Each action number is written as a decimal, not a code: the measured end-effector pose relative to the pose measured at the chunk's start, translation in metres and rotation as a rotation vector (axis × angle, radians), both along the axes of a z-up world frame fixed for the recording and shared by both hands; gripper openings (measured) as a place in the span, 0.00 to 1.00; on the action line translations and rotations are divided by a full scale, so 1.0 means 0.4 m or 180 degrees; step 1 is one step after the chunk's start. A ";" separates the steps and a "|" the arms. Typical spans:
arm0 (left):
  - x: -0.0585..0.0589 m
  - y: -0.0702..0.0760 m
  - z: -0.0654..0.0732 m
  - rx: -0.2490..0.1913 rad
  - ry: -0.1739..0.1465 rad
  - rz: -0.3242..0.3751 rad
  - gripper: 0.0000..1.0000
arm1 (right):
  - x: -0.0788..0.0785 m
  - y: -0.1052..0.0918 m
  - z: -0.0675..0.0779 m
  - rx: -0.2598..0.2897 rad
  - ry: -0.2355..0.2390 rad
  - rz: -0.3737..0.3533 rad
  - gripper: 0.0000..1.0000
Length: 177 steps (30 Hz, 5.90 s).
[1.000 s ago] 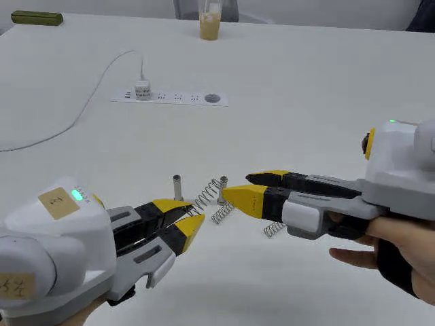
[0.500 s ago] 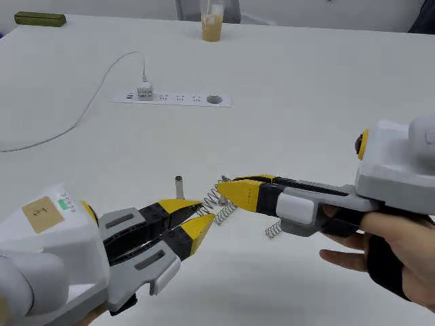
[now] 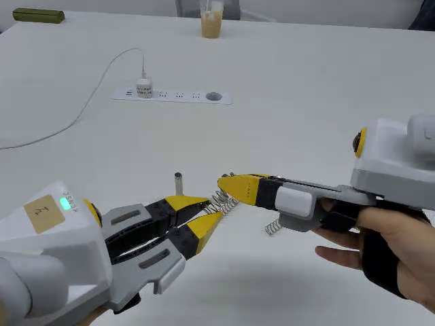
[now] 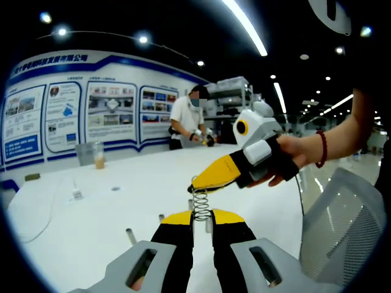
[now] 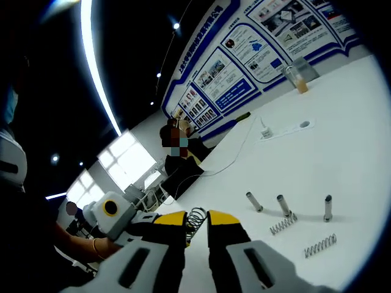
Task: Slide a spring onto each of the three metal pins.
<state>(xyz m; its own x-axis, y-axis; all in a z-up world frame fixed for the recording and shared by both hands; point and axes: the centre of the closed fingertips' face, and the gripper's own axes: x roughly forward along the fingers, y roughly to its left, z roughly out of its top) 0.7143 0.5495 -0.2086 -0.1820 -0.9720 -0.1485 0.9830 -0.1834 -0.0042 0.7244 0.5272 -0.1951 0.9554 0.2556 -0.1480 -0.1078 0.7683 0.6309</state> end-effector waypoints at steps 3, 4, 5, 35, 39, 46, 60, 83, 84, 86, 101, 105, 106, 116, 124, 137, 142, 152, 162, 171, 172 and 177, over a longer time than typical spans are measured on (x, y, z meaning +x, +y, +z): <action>0.001 0.001 -0.006 0.0050 0.0000 -0.0001 0.10 | 0.000 0.006 0.001 -0.0014 -0.0013 0.0046 0.13; 0.002 0.001 -0.009 0.0070 0.0000 0.0006 0.11 | 0.000 0.008 0.000 -0.0032 -0.0010 0.0058 0.13; 0.001 0.001 -0.013 0.0109 0.0016 0.0003 0.11 | 0.000 0.010 -0.002 -0.0059 -0.0007 0.0073 0.13; 0.047 0.015 -0.104 0.0690 0.0004 0.0247 0.42 | 0.034 0.005 -0.030 -0.1431 -0.0019 0.0196 0.11; 0.054 0.016 -0.111 0.0715 0.0009 0.0301 0.49 | 0.043 0.008 -0.037 -0.1658 -0.0016 0.0252 0.11; 0.060 0.019 -0.124 0.0757 -0.0004 0.0342 0.56 | 0.061 0.007 -0.040 -0.1937 -0.0097 0.0326 0.11; 0.078 0.023 -0.144 0.0818 0.0014 0.0427 0.67 | 0.110 -0.018 -0.032 -0.2166 -0.0259 0.0248 0.11; 0.083 0.022 -0.162 0.0865 0.0081 0.0475 0.86 | 0.210 -0.074 -0.059 -0.2128 -0.0315 -0.0059 0.12; 0.084 0.022 -0.162 0.0866 0.0081 0.0477 0.88 | 0.213 -0.075 -0.062 -0.2148 -0.0309 -0.0060 0.12; 0.085 0.022 -0.164 0.0872 0.0080 0.0485 0.89 | 0.221 -0.080 -0.067 -0.2174 -0.0289 -0.0073 0.12; 0.094 0.019 -0.160 0.0836 0.0101 0.0558 0.98 | 0.259 -0.104 -0.115 -0.2156 -0.0115 -0.0144 0.12; 0.093 0.020 -0.162 0.0851 0.0108 0.0556 0.98 | 0.266 -0.100 -0.125 -0.2154 -0.0106 -0.0139 0.12; 0.093 0.020 -0.163 0.0850 0.0113 0.0553 0.99 | 0.268 -0.099 -0.127 -0.2132 -0.0107 -0.0139 0.12; 0.093 0.020 -0.170 0.0896 0.0128 0.0546 1.00 | 0.278 -0.097 -0.147 -0.2189 -0.0037 -0.0099 0.12; 0.091 0.021 -0.174 0.0926 0.0111 0.0525 1.00 | 0.285 -0.088 -0.153 -0.2360 0.0000 0.0005 0.12; 0.096 0.024 -0.175 0.0938 0.0086 0.0542 0.98 | 0.296 -0.080 -0.176 -0.2619 0.0117 0.0160 0.12; 0.098 0.023 -0.174 0.0939 0.0091 0.0558 0.98 | 0.299 -0.082 -0.186 -0.2635 0.0151 0.0179 0.12; 0.100 0.024 -0.174 0.0939 0.0090 0.0568 0.97 | 0.299 -0.081 -0.219 -0.2646 0.0270 0.0213 0.12; 0.100 0.024 -0.175 0.0949 0.0086 0.0564 0.97 | 0.299 -0.081 -0.241 -0.2627 0.0352 0.0236 0.12; 0.102 0.024 -0.172 0.0924 0.0102 0.0574 0.97 | 0.302 -0.084 -0.259 -0.2551 0.0426 0.0236 0.12; 0.103 0.024 -0.173 0.0931 0.0097 0.0573 0.97 | 0.303 -0.084 -0.260 -0.2548 0.0432 0.0240 0.12; 0.104 0.026 -0.175 0.0946 0.0090 0.0578 0.96 | 0.300 -0.085 -0.274 -0.2539 0.0491 0.0255 0.12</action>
